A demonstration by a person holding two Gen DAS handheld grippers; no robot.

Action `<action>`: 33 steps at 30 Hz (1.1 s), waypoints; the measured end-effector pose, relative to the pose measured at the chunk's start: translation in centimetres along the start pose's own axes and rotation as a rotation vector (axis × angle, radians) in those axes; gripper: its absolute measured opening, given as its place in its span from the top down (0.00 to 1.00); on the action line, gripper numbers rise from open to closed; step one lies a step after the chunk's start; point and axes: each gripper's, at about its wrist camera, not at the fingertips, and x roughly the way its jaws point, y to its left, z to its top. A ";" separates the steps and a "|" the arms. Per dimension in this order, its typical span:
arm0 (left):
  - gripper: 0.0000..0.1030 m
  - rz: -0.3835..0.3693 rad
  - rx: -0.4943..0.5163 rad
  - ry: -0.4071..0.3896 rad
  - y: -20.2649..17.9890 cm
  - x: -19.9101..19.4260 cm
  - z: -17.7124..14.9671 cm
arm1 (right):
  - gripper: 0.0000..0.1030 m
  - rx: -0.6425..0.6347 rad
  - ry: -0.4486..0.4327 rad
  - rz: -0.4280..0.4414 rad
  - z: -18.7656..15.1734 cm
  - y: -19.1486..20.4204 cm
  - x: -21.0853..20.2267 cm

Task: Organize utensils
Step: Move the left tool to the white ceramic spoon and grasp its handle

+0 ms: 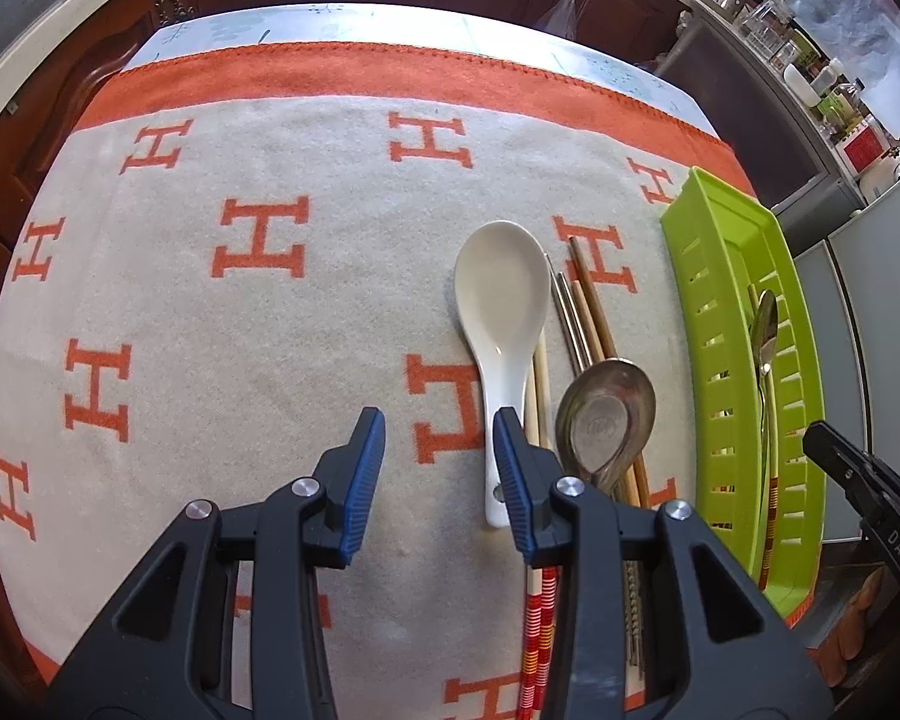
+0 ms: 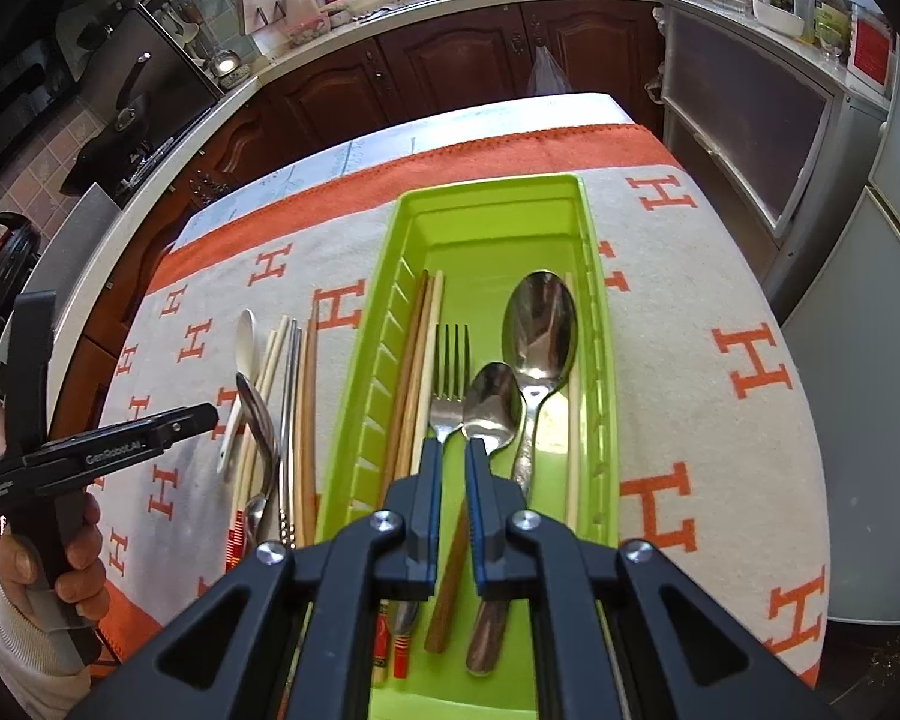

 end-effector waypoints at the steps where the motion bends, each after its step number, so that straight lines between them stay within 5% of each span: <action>1: 0.67 -0.004 -0.002 0.000 0.1 0.1 0.2 | 0.93 -0.002 -0.001 0.002 0.0 0.1 0.0; 24: 0.67 -0.159 0.059 -0.059 0.9 3.0 3.7 | 0.93 -0.002 -0.011 0.028 0.1 0.3 0.2; 33: 0.67 -0.156 0.144 -0.115 -0.8 3.8 4.4 | 0.93 0.011 0.007 0.025 -0.2 0.2 1.2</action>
